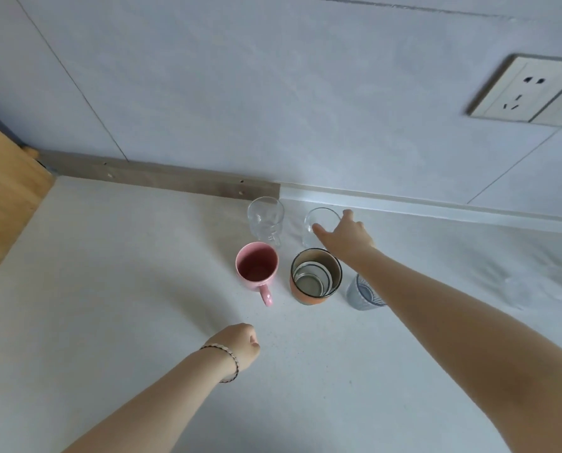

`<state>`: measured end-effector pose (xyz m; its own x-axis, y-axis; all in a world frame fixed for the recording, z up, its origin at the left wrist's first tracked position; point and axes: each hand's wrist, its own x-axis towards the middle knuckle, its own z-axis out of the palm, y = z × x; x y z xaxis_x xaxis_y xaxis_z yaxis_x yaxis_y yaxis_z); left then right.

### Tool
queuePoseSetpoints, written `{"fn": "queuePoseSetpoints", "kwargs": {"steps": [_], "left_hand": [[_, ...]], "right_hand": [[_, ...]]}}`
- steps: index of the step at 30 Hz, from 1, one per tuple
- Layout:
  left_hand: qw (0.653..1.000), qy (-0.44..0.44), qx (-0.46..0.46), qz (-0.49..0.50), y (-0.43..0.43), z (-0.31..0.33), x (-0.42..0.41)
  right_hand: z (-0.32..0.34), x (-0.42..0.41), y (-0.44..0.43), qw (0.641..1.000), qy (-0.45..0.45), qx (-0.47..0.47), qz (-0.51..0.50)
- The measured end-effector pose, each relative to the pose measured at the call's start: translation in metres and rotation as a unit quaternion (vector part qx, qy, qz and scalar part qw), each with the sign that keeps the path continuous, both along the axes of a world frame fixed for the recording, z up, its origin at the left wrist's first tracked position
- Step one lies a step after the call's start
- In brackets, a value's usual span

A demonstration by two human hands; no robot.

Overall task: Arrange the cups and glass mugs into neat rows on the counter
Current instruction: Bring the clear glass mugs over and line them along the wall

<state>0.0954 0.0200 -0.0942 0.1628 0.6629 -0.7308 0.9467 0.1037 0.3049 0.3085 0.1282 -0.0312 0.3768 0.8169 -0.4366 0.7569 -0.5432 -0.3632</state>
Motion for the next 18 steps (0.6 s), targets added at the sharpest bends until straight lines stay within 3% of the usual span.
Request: {"fn": "queuePoseSetpoints", "kwargs": {"steps": [5, 10, 13, 18], "left_hand": [[0.998, 0.007, 0.013, -0.061, -0.010, 0.005, 0.036], [0.995, 0.002, 0.019, -0.102, -0.031, 0.011, 0.097], [0.992, -0.002, 0.028, -0.120, -0.046, 0.012, 0.140], [0.990, -0.013, 0.038, -0.132, -0.072, 0.012, 0.200]], "right_hand": [[0.020, 0.078, -0.058, 1.000, -0.013, 0.027, -0.004], [0.026, 0.180, -0.140, 0.999, -0.033, -0.012, -0.035], [0.026, 0.238, -0.187, 0.993, -0.105, -0.058, 0.009], [0.023, 0.315, -0.242, 0.950, -0.252, -0.160, 0.088]]}}
